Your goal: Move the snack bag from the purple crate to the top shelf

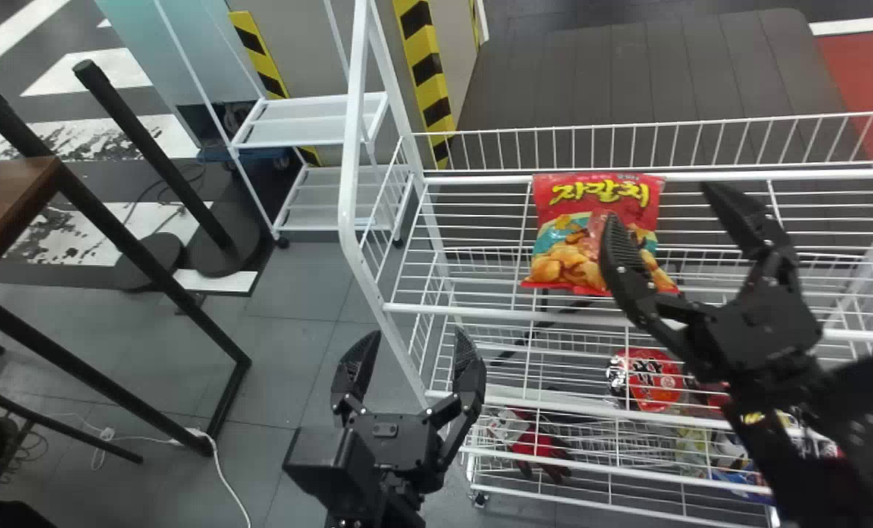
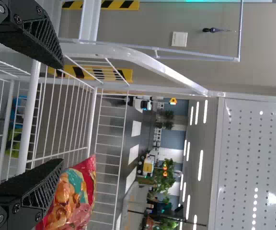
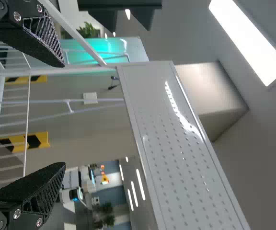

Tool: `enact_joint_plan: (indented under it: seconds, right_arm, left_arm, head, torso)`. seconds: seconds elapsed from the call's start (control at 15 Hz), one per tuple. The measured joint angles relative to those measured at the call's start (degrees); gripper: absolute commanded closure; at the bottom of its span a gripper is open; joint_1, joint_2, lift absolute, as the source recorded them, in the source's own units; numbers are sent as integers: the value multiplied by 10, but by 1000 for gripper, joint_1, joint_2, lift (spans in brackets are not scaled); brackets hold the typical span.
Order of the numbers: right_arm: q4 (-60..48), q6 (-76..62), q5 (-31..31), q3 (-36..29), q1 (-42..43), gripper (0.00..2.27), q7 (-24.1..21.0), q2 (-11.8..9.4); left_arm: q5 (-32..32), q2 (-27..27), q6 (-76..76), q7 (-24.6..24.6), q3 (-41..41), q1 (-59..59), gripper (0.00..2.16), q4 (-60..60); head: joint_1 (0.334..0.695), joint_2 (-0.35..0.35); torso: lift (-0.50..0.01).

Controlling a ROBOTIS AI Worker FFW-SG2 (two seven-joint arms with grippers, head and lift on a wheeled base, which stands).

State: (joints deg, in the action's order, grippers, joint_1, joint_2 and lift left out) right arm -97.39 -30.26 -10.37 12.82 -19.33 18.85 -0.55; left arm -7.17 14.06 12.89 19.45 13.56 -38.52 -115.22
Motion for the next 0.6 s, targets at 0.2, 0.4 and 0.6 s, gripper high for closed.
enact_joint_plan:
  seconds: [0.2,0.4,0.6]
  right_arm:
    - [-71,-47,5,-69,-112,76,12,-17]
    - [-86,-102,5,-143,-191,76,49,-18]
    - [-30,-174,18,-186,-208,83,56,-22]
  left_arm:
    - [6,-1,-90,6,0,3,137,-46]
    - [14,-3,-240,18,5,6,137,-117]
    - [40,-6,-424,42,27,41,137,-175]
  head:
    - [695,89]
    - [695,20]
    - [695,-61]
  torso:
    - [0]
    - [0]
    - [0]
